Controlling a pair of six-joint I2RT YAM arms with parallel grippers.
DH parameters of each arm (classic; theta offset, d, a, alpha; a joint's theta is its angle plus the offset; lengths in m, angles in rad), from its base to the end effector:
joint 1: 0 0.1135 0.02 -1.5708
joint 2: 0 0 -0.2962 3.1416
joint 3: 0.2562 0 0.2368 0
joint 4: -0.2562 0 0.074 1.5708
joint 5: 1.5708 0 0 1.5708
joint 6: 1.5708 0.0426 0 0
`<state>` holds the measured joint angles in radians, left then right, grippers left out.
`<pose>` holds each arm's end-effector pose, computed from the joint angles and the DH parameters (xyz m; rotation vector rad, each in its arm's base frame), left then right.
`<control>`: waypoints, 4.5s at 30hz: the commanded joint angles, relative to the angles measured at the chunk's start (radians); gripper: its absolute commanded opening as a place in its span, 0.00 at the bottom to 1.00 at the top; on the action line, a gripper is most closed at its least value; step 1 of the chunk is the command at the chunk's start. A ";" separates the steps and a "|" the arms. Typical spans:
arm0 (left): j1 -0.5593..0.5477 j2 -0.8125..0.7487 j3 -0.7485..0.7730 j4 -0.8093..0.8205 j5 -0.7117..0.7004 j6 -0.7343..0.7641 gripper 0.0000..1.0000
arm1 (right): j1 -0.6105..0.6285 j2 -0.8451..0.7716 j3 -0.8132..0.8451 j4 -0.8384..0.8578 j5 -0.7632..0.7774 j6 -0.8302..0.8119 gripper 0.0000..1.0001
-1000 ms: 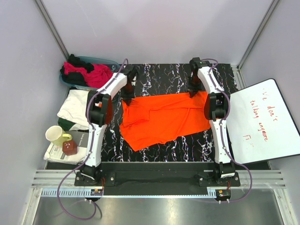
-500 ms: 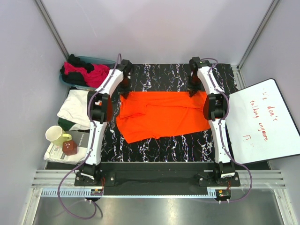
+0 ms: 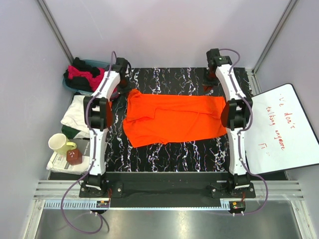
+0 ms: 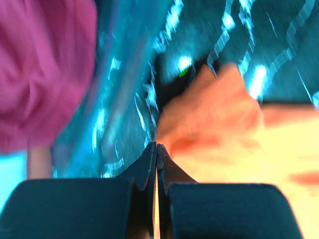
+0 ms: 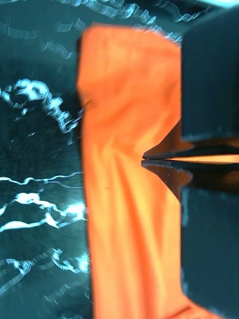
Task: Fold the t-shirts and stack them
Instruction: Fold the flattened tshirt in 1/3 of the way, then grap the side of the flattened tshirt closest away from the robot with both arms
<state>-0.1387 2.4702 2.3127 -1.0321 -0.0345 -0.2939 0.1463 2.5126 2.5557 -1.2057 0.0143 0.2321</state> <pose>0.5260 -0.0720 0.2129 -0.2232 2.7522 -0.0678 0.5265 0.0770 0.2506 0.1214 2.7340 0.0873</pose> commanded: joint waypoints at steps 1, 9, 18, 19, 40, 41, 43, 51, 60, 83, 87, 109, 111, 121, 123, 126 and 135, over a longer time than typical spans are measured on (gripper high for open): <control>-0.048 -0.223 -0.106 0.056 0.088 0.068 0.00 | -0.008 -0.178 -0.115 0.018 0.082 -0.028 0.00; -0.200 -0.301 -0.274 0.058 0.148 0.067 0.00 | -0.042 -0.144 -0.262 -0.005 0.216 -0.048 0.00; -0.309 -0.286 -0.367 0.037 0.196 0.059 0.00 | -0.077 0.035 -0.189 -0.055 0.194 -0.047 0.00; -0.312 -0.289 -0.375 0.032 0.196 0.055 0.00 | -0.079 0.052 -0.157 -0.060 0.193 -0.048 0.00; -0.357 -0.143 -0.390 -0.170 0.065 0.067 0.00 | -0.079 0.233 0.118 0.017 0.142 -0.027 0.00; -0.352 -0.126 -0.363 -0.193 0.036 0.052 0.00 | -0.077 0.223 0.110 0.017 0.141 -0.027 0.00; -0.326 -0.074 -0.278 -0.216 0.002 0.042 0.00 | -0.077 0.195 0.086 0.018 0.131 -0.025 0.00; -0.245 -0.065 -0.144 -0.201 0.060 0.082 0.00 | -0.074 0.054 0.005 0.043 0.003 -0.042 0.00; -0.272 -0.362 -0.407 -0.088 0.145 0.137 0.00 | -0.071 -0.227 -0.225 0.081 -0.092 -0.057 0.00; -0.364 -0.317 -0.489 0.032 0.088 -0.039 0.00 | 0.085 -0.215 -0.641 0.117 -0.132 -0.047 0.00; -0.364 -0.240 -0.454 -0.011 0.105 -0.031 0.00 | 0.093 -0.195 -0.657 0.089 -0.119 -0.047 0.00; -0.432 -0.595 -0.857 -0.008 0.002 -0.083 0.15 | 0.108 -0.218 -0.664 0.071 -0.132 -0.053 0.00; -0.432 -0.680 -0.883 0.004 -0.011 -0.112 0.58 | 0.110 -0.259 -0.669 0.072 -0.142 -0.053 0.00; -0.204 -1.111 -1.289 0.142 0.164 -0.300 0.98 | 0.111 -0.517 -0.825 0.141 -0.185 -0.045 0.00; -0.104 -1.181 -1.416 0.223 0.290 -0.327 0.93 | 0.111 -0.531 -0.867 0.153 -0.182 -0.042 0.00; -0.041 -1.218 -1.530 0.314 0.409 -0.352 0.92 | 0.111 -0.540 -0.897 0.158 -0.180 -0.028 0.00; -0.032 -1.183 -1.704 0.544 0.490 -0.481 0.86 | 0.111 -0.543 -0.914 0.159 -0.189 -0.022 0.00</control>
<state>-0.1745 1.2739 0.6388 -0.6537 0.3817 -0.6998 0.2489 1.9900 1.6390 -1.0611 -0.1528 0.2028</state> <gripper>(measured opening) 0.888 0.009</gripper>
